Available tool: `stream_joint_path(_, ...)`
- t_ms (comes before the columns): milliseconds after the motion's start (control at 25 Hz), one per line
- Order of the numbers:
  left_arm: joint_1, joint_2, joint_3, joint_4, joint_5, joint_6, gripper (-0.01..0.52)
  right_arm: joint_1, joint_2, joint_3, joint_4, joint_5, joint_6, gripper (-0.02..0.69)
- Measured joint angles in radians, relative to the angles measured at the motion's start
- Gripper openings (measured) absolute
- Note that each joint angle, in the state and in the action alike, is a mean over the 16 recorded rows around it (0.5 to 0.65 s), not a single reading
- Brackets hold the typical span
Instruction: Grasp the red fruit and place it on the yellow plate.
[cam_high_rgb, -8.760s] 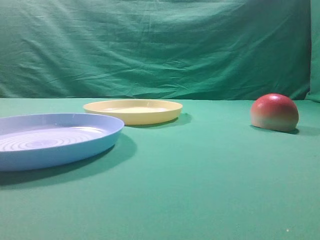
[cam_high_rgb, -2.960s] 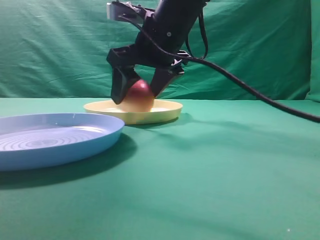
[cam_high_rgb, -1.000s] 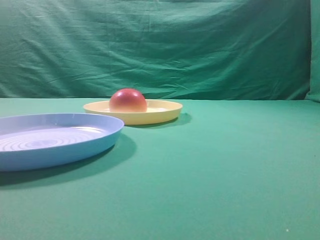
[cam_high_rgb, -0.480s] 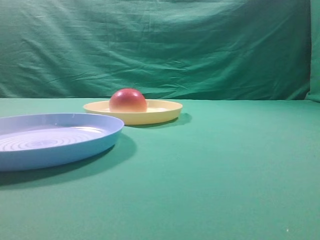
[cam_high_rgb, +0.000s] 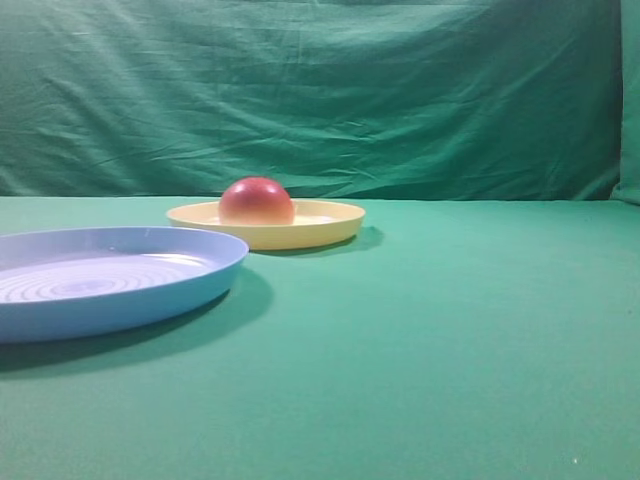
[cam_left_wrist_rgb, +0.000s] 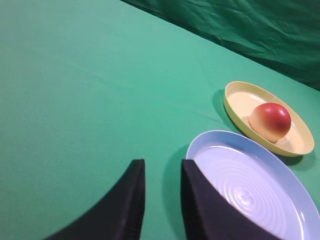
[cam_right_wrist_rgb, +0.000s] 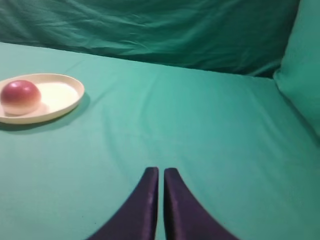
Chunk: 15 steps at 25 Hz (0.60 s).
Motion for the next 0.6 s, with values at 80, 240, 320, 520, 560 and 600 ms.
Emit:
stream_joint_path(80, 0.0, 0.0, 0.0, 0.0, 0.0, 0.0, 0.157, -0.004, -0.001, 0.006, 0.0, 0.005, 0.002, 0.0)
stream_joint_path(240, 0.0, 0.0, 0.0, 0.0, 0.0, 0.0, 0.157, -0.006, -0.001, 0.008, -0.001, 0.018, 0.002, 0.0)
stream_joint_path(320, 0.0, 0.0, 0.0, 0.0, 0.0, 0.0, 0.157, -0.006, -0.001, 0.008, -0.001, 0.024, 0.002, 0.0)
stream_joint_path(520, 0.0, 0.0, 0.0, 0.0, 0.0, 0.0, 0.157, -0.006, -0.001, 0.008, -0.002, 0.032, 0.003, 0.0)
stream_joint_path(560, 0.0, 0.0, 0.0, 0.0, 0.0, 0.0, 0.157, -0.006, -0.001, 0.008, -0.002, 0.033, 0.003, 0.0)
stream_joint_path(600, 0.0, 0.0, 0.0, 0.0, 0.0, 0.0, 0.157, -0.007, -0.001, 0.008, -0.002, 0.034, 0.003, 0.0)
